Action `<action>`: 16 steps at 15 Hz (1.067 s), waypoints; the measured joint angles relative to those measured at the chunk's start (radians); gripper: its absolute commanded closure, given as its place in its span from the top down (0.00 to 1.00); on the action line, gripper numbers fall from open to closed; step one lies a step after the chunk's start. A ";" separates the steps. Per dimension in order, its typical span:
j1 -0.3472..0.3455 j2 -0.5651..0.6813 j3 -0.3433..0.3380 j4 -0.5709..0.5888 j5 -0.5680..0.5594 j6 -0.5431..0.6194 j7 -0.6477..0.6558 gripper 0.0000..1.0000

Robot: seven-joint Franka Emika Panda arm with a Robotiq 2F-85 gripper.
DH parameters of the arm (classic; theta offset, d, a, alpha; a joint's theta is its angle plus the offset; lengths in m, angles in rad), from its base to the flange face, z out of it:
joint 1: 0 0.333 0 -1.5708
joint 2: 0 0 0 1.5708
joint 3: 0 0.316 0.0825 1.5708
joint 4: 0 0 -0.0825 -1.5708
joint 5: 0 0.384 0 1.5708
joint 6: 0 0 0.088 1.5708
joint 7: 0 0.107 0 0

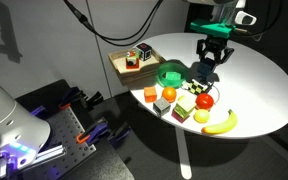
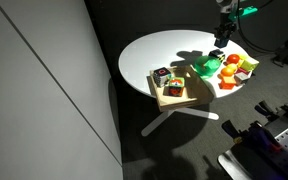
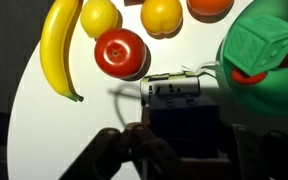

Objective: Pick up the blue block and put it in the tray

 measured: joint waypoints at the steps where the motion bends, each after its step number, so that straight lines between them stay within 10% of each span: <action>1: 0.004 -0.014 0.000 -0.003 0.000 -0.007 0.005 0.33; 16: 0.178 -0.133 0.022 -0.159 -0.103 -0.023 0.160 0.33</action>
